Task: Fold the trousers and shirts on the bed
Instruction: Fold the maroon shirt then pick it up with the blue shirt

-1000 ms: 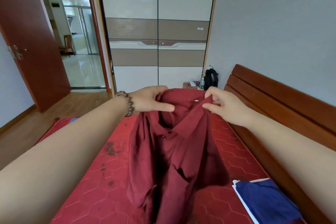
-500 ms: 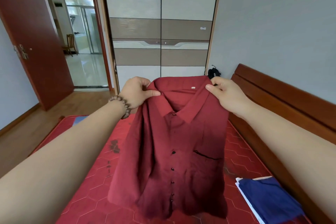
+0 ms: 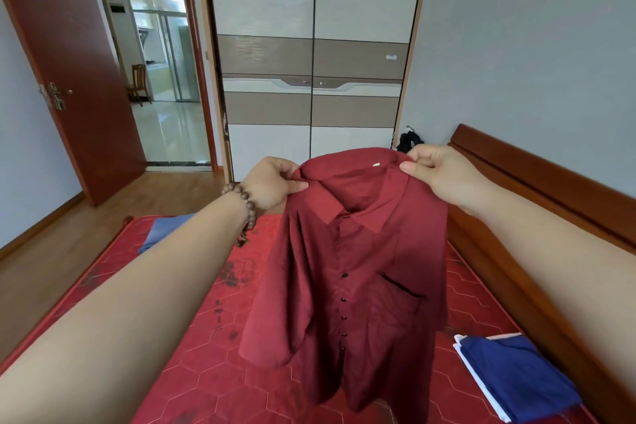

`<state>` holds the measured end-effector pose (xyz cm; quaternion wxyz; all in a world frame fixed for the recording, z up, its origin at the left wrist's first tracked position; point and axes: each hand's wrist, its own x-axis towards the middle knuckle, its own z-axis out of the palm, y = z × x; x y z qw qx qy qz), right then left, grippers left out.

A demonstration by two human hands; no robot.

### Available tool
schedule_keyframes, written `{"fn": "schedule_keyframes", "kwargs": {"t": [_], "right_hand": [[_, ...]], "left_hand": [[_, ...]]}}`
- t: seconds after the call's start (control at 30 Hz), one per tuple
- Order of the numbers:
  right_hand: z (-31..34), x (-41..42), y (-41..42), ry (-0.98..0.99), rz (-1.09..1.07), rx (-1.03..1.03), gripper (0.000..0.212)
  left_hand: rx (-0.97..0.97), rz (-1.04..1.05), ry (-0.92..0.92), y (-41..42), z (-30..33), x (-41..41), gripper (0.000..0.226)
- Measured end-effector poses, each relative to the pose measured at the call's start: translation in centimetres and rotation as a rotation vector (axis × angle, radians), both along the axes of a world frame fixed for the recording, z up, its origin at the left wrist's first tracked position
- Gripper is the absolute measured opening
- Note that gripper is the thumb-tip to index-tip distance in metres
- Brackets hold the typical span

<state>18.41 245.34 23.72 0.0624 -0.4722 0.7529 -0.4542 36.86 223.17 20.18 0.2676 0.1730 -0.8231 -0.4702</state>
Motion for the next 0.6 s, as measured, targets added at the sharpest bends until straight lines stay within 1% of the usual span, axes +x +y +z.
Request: {"fn": "schedule_keyframes", "kwargs": {"t": [0.03,0.07,0.13,0.2,0.3,0.43,0.5,0.53,0.6], "right_hand": [[0.0,0.3,-0.1,-0.020,-0.027,-0.044,0.024],[0.1,0.7,-0.1,-0.051,-0.052,-0.090,0.026],[0.4,1.6,-0.1,-0.129,-0.083,-0.173,0.025],[0.6,2.3,0.0,-0.190,-0.077,-0.219,0.024],[0.9,3.0,0.3,-0.147,-0.078,-0.174,0.027],[1.2,3.5,1.8,-0.103,-0.104,-0.146,0.041],[1.1,3.8,2.6,-0.080,-0.119,-0.144,0.040],[1.0,4.0,2.9,-0.077,-0.128,-0.147,0.037],[0.5,4.4,3.5,-0.134,-0.134,-0.174,0.030]], "left_hand": [[0.018,-0.034,-0.004,0.0,-0.2,0.3,0.021],[-0.008,-0.052,-0.018,0.1,-0.4,0.6,0.023],[-0.130,-0.054,-0.070,0.1,-0.8,1.1,0.030],[-0.190,-0.067,-0.112,0.0,-1.3,1.5,0.026],[-0.102,-0.127,-0.086,-0.3,-1.5,2.5,0.019],[0.061,-0.190,-0.002,-0.4,-1.3,3.7,0.021],[0.122,-0.221,0.015,0.1,-1.1,3.9,0.019],[0.136,-0.245,0.018,0.4,-0.9,4.0,0.021],[0.121,-0.275,0.029,1.1,-0.7,4.2,0.026]]}}
